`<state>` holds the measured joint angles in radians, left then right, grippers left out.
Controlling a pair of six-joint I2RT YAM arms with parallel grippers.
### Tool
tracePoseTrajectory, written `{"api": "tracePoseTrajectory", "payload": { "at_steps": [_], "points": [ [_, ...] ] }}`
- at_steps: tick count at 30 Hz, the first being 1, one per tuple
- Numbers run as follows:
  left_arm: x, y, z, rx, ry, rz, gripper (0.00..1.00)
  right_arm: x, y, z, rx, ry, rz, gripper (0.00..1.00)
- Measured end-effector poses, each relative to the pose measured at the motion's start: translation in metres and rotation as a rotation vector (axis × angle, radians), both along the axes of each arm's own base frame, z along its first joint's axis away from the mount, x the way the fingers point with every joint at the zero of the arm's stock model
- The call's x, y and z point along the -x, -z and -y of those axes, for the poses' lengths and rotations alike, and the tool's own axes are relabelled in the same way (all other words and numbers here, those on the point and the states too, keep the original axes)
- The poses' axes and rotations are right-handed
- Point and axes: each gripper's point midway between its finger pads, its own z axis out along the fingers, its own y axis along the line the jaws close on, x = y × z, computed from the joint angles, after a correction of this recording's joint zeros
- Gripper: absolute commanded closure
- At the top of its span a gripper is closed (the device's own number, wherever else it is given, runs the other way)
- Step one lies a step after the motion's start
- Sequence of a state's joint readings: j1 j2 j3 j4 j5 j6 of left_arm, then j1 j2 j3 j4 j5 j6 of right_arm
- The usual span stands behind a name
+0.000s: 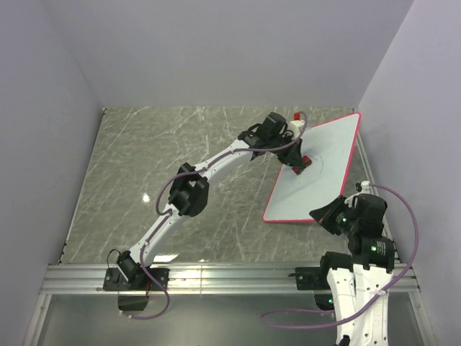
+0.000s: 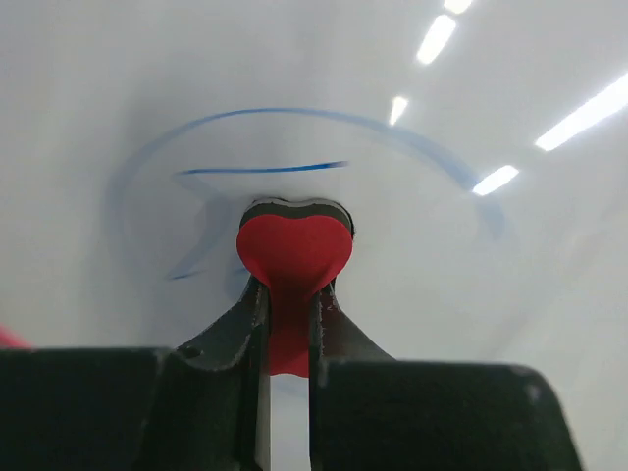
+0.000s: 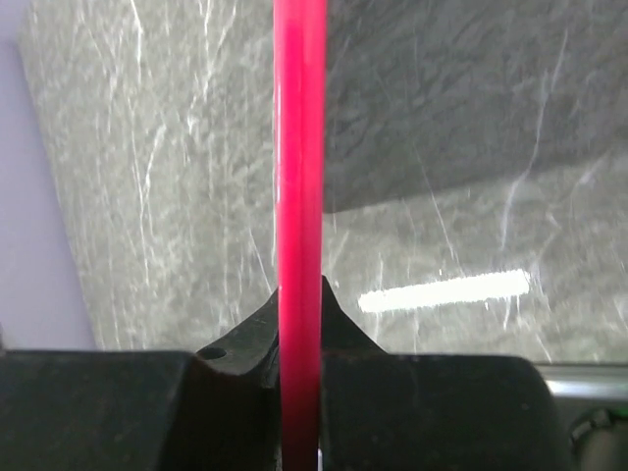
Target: Erase the whiteboard
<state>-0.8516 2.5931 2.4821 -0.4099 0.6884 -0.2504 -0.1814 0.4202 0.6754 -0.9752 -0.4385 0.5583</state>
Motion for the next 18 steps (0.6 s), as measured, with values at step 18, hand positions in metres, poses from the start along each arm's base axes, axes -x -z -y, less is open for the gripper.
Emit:
{"api": "tracePoseTrajectory", "payload": {
  "at_steps": [18],
  "points": [
    [-0.037, 0.046, -0.031, -0.022, -0.071, -0.146, 1.00, 0.030, -0.012, -0.005, 0.040, -0.057, -0.040, 1.00]
  ]
}}
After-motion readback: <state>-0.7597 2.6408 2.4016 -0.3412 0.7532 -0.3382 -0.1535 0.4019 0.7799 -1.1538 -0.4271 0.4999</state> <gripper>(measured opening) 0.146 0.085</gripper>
